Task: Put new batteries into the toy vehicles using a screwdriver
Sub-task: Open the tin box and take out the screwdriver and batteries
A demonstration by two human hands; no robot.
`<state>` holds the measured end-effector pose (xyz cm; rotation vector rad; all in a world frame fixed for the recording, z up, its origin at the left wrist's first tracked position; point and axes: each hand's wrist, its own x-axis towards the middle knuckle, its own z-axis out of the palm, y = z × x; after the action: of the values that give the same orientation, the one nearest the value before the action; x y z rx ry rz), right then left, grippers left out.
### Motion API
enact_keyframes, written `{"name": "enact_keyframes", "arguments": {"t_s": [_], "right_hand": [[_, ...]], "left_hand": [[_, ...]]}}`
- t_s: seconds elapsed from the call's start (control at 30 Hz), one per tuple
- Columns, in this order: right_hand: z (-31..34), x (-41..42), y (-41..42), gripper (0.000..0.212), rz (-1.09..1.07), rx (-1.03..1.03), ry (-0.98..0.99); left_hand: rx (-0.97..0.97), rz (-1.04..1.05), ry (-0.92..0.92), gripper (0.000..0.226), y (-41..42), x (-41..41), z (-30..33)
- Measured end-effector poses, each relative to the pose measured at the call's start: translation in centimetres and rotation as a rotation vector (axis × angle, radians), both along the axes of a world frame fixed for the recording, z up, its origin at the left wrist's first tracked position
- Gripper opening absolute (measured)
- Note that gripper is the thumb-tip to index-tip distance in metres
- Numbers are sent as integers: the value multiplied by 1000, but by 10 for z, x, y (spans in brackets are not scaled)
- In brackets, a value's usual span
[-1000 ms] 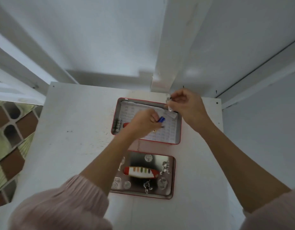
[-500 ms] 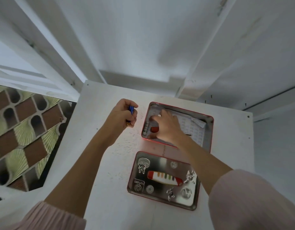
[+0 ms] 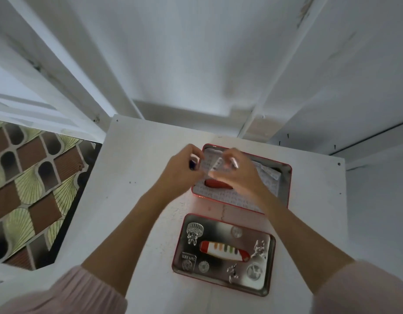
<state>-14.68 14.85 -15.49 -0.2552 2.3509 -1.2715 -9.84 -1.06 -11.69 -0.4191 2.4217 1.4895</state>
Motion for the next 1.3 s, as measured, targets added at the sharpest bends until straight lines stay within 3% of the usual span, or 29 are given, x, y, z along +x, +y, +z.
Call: {"name": "enact_keyframes", "arguments": {"t_s": [0.17,0.27,0.33,0.4,0.47,0.67,0.8,1.0,1.3], "right_hand": [[27,4,44,18,-398,-643,-463],[27,8,65,47,-441,-934,-671],[26,10,72,54,-434,-1001,-721],[26,10,73,34,-465,-958,-735],[30,7,72,12,-495,-870,-714],[55,2,76,16,-471,-739,-595],[94,4,72,13,-473,-733,-528],[166,20,57,10,-503,-780,-459],[280,72,31,6,-482,-850,-322]], "left_hand": [[-494,-420,-103,24,42,-17,-29],[-766,-598,-100,28,55,-26,-40],[-836,-650,-110,28,60,-30,-42],[-861,-688,-132,27,62,-31,-43],[-849,-701,-152,23,62,-33,-44],[-634,-589,-154,19,50,-33,-10],[-529,-520,-68,27,39,-34,42],[-197,-327,7,25,22,-22,127],[-171,-271,221,17,0,35,253]]}}
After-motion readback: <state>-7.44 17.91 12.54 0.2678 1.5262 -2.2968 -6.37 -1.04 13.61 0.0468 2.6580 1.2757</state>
